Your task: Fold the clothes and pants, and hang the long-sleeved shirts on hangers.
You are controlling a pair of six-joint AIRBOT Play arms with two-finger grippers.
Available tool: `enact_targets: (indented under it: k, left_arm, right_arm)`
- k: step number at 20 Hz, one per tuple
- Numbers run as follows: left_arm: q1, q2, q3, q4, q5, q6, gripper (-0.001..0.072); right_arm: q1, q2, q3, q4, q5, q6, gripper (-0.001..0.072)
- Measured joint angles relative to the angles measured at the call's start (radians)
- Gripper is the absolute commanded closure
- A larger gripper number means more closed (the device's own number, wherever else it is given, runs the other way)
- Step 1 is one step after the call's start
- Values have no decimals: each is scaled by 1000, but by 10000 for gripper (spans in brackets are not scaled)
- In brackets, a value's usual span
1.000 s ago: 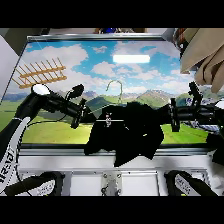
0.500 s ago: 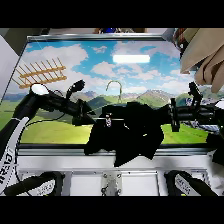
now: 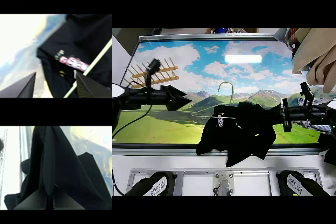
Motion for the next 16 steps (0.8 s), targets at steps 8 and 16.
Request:
enact_targets:
  k: [8, 16]
  left_arm:
    - [-24, 200, -7, 255, 68, -490, 202]
    - [-540, 243, -135, 515, 324, -1127, 201]
  right_arm:
    - [0, 27, 0, 3, -111, 55, 698]
    - [12, 92, 0, 3, -246, 140, 698]
